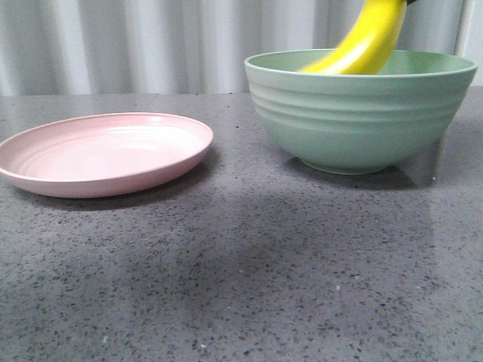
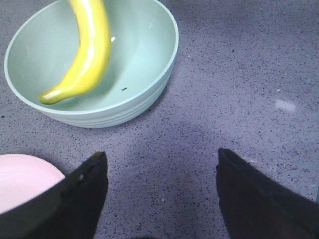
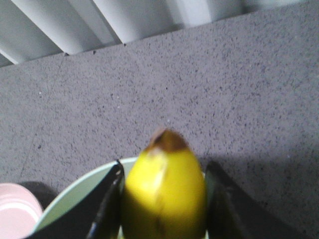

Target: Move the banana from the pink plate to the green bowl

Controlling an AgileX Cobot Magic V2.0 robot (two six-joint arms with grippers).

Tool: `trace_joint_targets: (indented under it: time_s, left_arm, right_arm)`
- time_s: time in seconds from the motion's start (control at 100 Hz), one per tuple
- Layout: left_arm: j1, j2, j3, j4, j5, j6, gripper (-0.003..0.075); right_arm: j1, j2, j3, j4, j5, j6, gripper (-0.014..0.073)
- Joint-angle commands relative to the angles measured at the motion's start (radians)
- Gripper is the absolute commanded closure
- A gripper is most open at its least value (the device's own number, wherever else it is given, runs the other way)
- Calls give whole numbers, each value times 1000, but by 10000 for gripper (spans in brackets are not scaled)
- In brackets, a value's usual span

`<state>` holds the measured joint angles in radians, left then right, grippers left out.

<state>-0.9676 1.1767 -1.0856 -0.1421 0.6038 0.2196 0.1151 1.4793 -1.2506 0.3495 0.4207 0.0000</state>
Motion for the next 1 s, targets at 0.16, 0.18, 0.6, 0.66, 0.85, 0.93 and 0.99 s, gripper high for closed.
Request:
trace_joint_targets:
  time_s: [0.16, 0.18, 0.6, 0.66, 0.85, 0.93, 0.99]
  left_arm:
    - [-3, -26, -35, -11, -67, -13, 288]
    - [-3, -26, -35, -11, -67, -13, 288]
    - [-3, -38, -35, -9, -69, -13, 288]
    - [1, -51, -35, -9, -73, -14, 288]
    - [58, -116, -35, -7, -100, -115, 440]
    - [80, -148, -33, -7, -94, -115, 591]
    - [93, -186, -25, -2, -94, -115, 720]
  right_arm:
    - [1, -29, -37, -12, -55, -6, 291]
    - [1, -29, -37, -13, -55, -6, 284]
    - [1, -81, -39, -57, -60, -39, 223]
    - [1, -104, -39, -61, -39, -39, 225]
    - [1, -187, -39, -86, 79, -57, 323]
    - [1, -225, -39, -106, 149, -57, 470]
    - [1, -248, -39, -108, 206, -57, 580]
